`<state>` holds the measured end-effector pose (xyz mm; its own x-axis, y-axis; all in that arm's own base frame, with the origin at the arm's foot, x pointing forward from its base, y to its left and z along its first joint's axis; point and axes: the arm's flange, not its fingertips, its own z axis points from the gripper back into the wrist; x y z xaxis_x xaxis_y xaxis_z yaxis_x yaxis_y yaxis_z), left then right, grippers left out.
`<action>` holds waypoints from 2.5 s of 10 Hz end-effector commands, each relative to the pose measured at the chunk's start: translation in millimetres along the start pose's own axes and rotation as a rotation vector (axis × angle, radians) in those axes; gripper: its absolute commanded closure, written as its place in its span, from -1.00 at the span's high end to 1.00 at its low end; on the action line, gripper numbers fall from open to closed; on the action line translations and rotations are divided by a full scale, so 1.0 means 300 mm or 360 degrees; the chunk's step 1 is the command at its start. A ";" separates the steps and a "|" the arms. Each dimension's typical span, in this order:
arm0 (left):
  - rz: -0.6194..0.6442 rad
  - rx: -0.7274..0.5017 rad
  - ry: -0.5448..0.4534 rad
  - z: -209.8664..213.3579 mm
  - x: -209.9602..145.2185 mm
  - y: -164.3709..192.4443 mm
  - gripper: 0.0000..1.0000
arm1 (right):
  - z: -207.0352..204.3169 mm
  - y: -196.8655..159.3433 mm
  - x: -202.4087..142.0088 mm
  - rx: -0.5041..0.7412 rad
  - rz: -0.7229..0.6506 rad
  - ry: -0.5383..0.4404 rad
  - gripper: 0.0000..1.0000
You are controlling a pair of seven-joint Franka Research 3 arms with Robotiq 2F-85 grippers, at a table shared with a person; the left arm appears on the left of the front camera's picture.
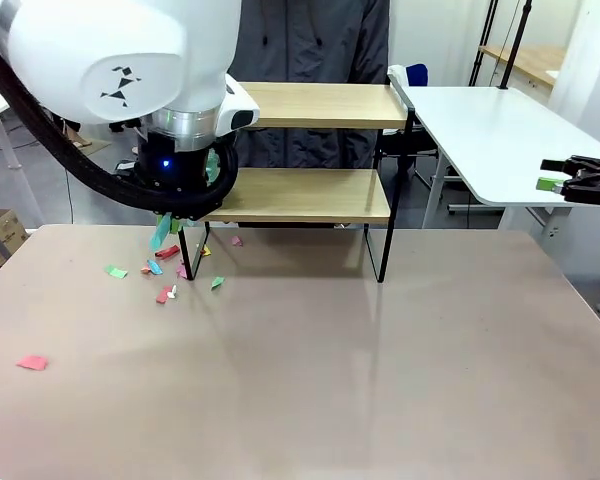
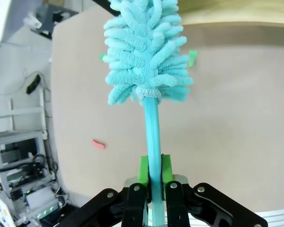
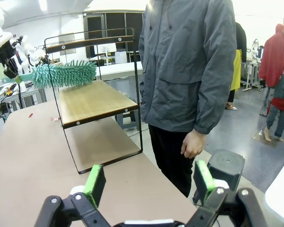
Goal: Clean the shelf.
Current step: Clean the specific section of the Shelf indicated by the human with the Duster, then hand the Duster back to the human.
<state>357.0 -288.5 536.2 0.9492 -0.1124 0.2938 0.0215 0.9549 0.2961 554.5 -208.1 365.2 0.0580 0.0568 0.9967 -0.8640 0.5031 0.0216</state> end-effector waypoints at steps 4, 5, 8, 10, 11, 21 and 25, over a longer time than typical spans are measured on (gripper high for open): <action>-0.0389 -0.0618 -0.0119 0.124 -0.072 0.203 -0.74 | -0.006 0.002 0.020 -0.0016 -0.0019 0.0007 1.00; -0.0544 -0.0740 -0.0083 0.130 -0.089 0.242 -0.74 | -0.006 0.002 0.020 -0.0016 -0.0019 0.0007 1.00; -0.0892 -0.1031 0.0013 0.151 -0.176 0.398 -0.74 | -0.006 0.002 0.020 -0.0016 -0.0019 0.0007 1.00; -0.1175 -0.1008 0.0198 0.187 -0.241 0.492 -0.74 | -0.006 0.002 0.020 -0.0016 -0.0019 0.0007 1.00; -0.1286 -0.0942 0.0290 0.205 -0.269 0.534 -0.74 | -0.006 0.002 0.020 -0.0016 -0.0019 0.0007 1.00; -0.1671 -0.1044 0.0403 0.184 -0.358 0.549 -0.74 | -0.006 0.002 0.020 -0.0016 -0.0019 0.0007 1.00; -0.1671 -0.1044 0.0403 0.184 -0.358 0.549 -0.74 | -0.006 0.002 0.020 -0.0016 -0.0019 0.0007 1.00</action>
<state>244.0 -134.8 599.0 0.3950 -0.9183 -0.0255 0.8912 0.3898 -0.2322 554.4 -208.1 365.2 0.0580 0.0568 0.9967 -0.8639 0.5031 0.0216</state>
